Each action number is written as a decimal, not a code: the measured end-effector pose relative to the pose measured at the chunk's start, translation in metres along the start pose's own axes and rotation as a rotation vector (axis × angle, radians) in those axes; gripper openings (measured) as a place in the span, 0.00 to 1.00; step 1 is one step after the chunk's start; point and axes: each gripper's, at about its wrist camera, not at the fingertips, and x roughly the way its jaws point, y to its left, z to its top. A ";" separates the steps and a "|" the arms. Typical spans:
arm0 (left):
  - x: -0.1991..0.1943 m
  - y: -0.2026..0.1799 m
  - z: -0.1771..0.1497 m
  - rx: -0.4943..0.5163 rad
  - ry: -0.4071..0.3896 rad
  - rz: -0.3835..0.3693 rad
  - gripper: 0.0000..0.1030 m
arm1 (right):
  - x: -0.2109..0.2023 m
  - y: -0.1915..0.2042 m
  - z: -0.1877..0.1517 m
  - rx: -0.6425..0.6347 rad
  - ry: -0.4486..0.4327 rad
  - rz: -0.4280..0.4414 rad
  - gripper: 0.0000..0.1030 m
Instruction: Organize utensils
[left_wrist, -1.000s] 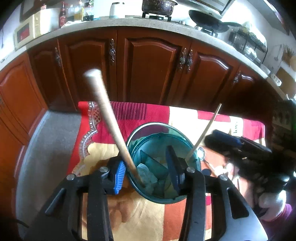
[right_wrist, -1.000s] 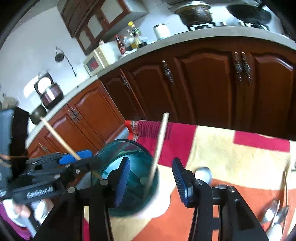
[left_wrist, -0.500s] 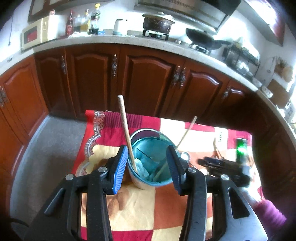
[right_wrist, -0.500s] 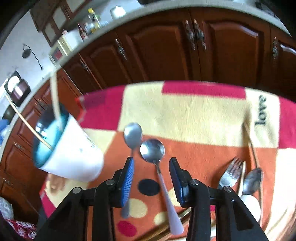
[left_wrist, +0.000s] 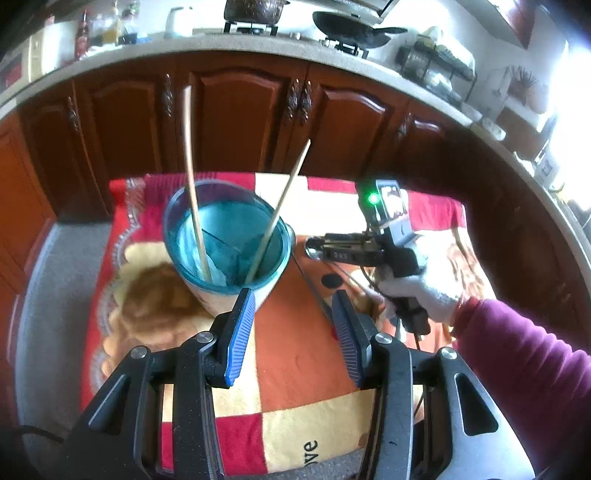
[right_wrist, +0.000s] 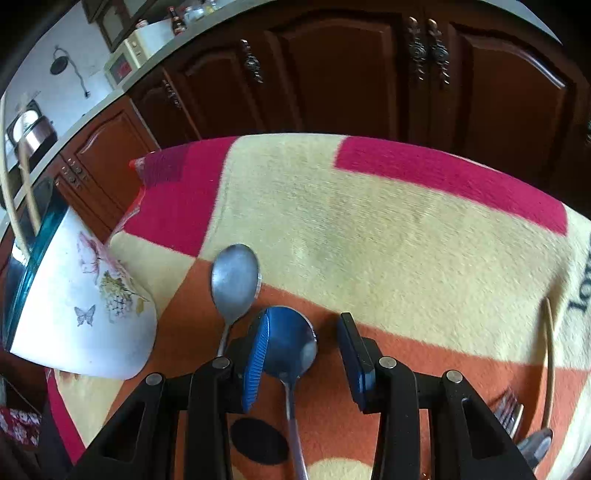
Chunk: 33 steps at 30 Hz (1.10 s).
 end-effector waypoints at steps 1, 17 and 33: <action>0.002 0.001 -0.001 -0.003 0.007 -0.003 0.42 | 0.001 -0.001 -0.002 -0.013 0.001 0.013 0.24; 0.024 -0.014 -0.006 0.003 0.053 -0.030 0.42 | -0.044 -0.046 -0.062 0.140 -0.003 0.143 0.02; 0.034 -0.020 -0.005 0.001 0.078 -0.021 0.42 | -0.046 -0.059 -0.080 0.162 -0.020 0.204 0.02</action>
